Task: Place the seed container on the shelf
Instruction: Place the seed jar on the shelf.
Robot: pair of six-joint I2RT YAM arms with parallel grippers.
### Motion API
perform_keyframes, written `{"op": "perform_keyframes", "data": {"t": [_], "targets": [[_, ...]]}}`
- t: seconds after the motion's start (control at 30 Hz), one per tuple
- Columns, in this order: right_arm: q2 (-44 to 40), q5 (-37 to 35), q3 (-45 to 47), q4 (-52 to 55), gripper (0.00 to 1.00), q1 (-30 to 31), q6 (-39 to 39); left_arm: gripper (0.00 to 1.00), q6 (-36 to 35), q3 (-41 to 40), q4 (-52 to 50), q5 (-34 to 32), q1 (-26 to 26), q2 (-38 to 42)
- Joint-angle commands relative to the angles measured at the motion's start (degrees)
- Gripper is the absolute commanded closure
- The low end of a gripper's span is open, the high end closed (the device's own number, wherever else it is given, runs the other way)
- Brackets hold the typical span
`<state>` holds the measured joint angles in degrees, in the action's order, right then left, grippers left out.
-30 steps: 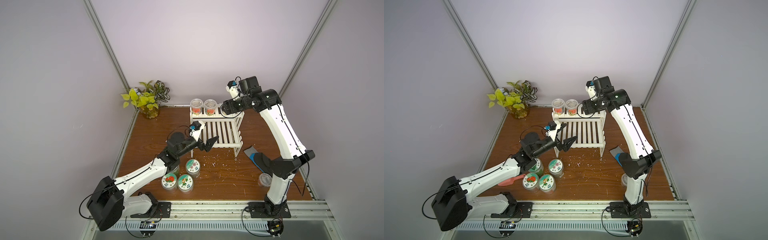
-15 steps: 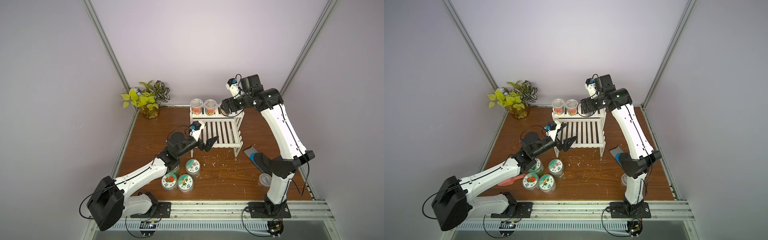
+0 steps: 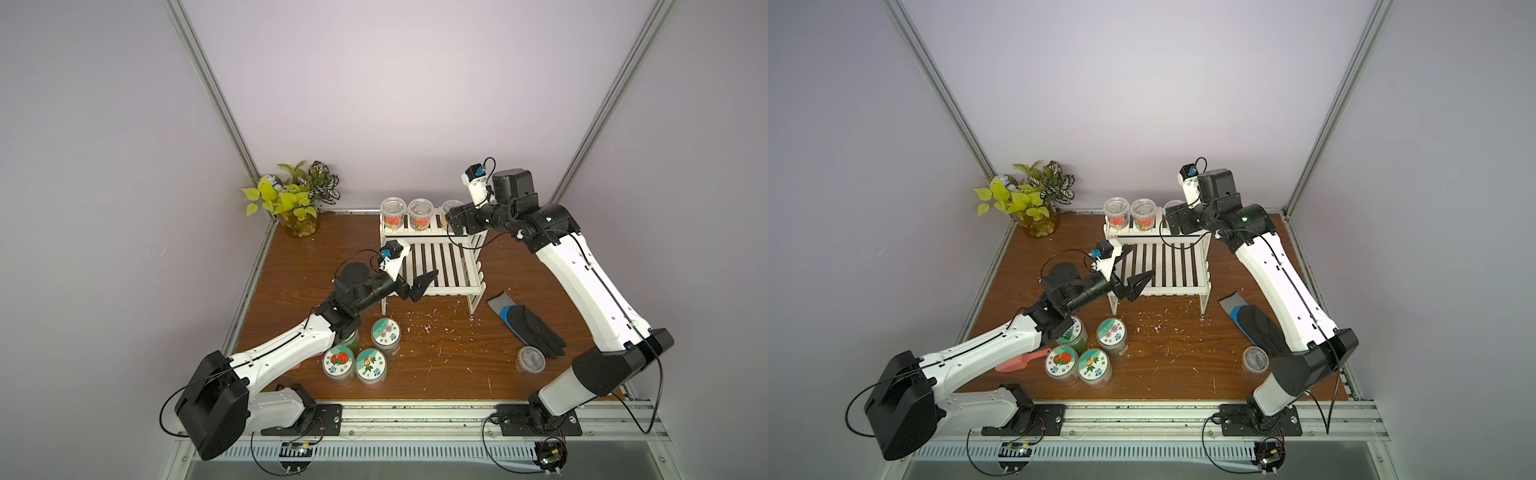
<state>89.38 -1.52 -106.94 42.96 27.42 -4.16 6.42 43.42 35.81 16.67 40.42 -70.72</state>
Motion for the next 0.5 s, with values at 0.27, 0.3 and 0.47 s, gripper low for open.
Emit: {"op": "perform_keyframes", "data": {"t": [0.27, 0.3, 0.47], "targets": [[-0.5, -0.8, -0.6, -5.8, 0.07, 0.2, -4.1, 0.01, 0.4, 3.3, 0.3, 1.1, -0.8, -1.2], [-0.1, -0.6, -1.1, -5.6, 0.07, 0.3, -4.1, 0.00, 0.4, 3.3, 0.2, 1.1, -0.8, -1.3], [2.0, 0.4, -3.6, -4.9, 0.06, 0.3, -4.2, 0.00, 0.3, 3.4, -0.4, 0.5, -0.7, -1.0]]}}
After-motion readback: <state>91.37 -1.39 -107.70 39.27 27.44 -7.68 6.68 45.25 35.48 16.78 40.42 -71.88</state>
